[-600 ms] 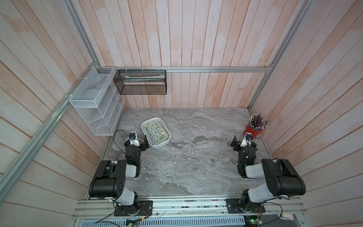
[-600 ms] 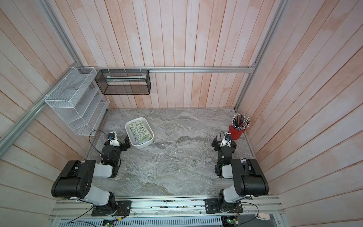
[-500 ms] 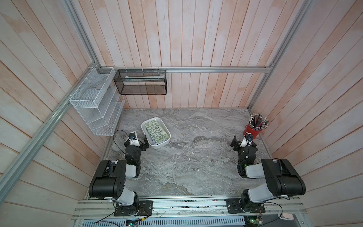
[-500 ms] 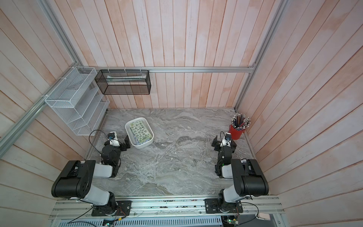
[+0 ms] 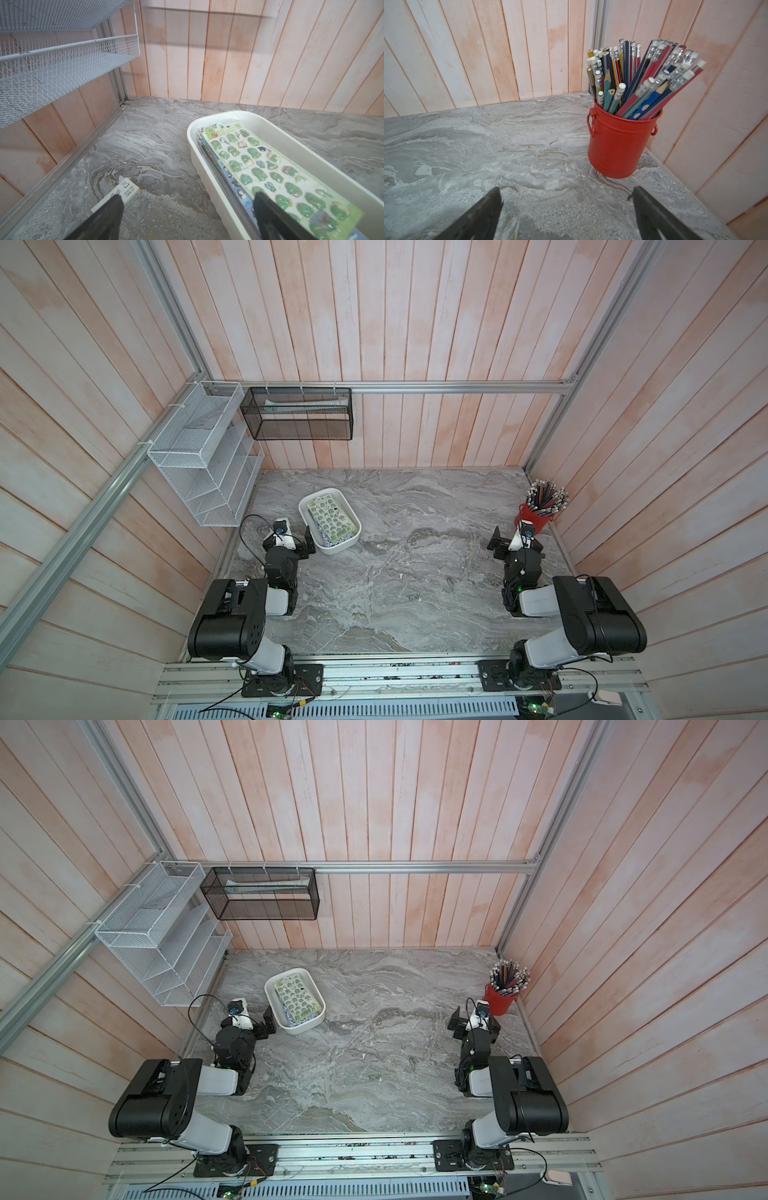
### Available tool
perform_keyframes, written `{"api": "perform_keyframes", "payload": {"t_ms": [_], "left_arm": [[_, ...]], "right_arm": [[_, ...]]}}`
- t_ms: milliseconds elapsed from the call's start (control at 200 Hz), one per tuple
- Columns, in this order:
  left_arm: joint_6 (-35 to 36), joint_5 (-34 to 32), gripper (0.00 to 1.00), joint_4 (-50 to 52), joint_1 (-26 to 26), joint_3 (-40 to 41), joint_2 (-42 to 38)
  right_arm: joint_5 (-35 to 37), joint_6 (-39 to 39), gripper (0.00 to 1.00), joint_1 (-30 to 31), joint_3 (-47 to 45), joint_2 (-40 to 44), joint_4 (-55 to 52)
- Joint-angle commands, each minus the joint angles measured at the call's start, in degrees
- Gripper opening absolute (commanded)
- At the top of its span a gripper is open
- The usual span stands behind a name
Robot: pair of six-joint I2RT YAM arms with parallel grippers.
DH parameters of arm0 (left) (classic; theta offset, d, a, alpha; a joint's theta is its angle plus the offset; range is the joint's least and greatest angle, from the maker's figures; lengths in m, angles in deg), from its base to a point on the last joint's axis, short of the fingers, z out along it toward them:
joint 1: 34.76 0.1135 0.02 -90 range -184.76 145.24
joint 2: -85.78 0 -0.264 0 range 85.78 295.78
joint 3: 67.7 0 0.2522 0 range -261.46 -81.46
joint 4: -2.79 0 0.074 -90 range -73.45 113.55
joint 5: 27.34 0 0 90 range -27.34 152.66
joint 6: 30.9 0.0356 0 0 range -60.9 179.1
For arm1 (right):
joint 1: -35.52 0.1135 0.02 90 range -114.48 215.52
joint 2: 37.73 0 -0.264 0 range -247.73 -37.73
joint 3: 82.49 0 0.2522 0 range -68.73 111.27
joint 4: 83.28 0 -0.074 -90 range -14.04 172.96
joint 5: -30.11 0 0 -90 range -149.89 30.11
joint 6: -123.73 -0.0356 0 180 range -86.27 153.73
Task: Take the stickers out of the storage box
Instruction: Move the storage box to the center of the board.
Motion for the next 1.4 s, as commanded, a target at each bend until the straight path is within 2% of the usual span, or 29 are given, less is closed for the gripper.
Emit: {"api": "perform_keyframes", "payload": {"t_ms": [0, 985, 1050, 1080, 1140, 1175, 1220, 1255, 1310, 1395], "left_arm": [[0.1, 0.7, 1.0, 0.4, 0.2, -0.6, 0.1], [-0.2, 1.6, 1.0, 0.9, 0.7, -0.9, 0.1], [-0.2, 1.4, 1.0, 0.4, 0.6, -0.6, 0.0], [-0.7, -1.2, 1.0, -0.2, 0.5, -0.7, -0.2], [-1.9, -4.1, 1.0, 10.7, 0.8, -4.0, -5.1], [-1.9, -4.1, 1.0, 17.6, 1.2, -6.7, -7.9], [-1.9, -4.5, 1.0, 21.7, 1.2, -8.8, -10.2], [-1.9, -4.1, 1.0, 23.3, 1.1, -9.5, -12.1], [-4.9, -5.3, 1.0, 25.8, 1.1, -11.0, -15.0], [-9.1, -6.0, 0.99, 38.1, 1.1, -17.4, -17.6]], "right_arm": [[0.7, 0.0, 0.99, 0.1, 0.8, -0.4, -0.9], [-0.9, -0.5, 0.99, -0.8, 1.1, -0.3, -1.5], [-0.8, -0.4, 0.99, -0.8, 0.9, -0.2, -1.2], [-0.3, -0.3, 0.99, -0.6, 0.8, 0.2, -0.5], [0.8, 1.0, 0.99, 0.3, 0.4, 2.7, -0.7], [1.6, 1.5, 0.99, 1.3, 1.6, 5.3, -5.6], [1.0, 1.8, 0.99, 2.0, 4.6, 9.0, -14.7], [0.9, 0.1, 0.99, 2.2, 7.6, 11.3, -23.0], [-0.1, -3.6, 0.99, 2.2, 11.1, 13.5, -29.7], [-2.9, -7.4, 0.99, 3.3, 15.5, 16.3, -37.4]]}}
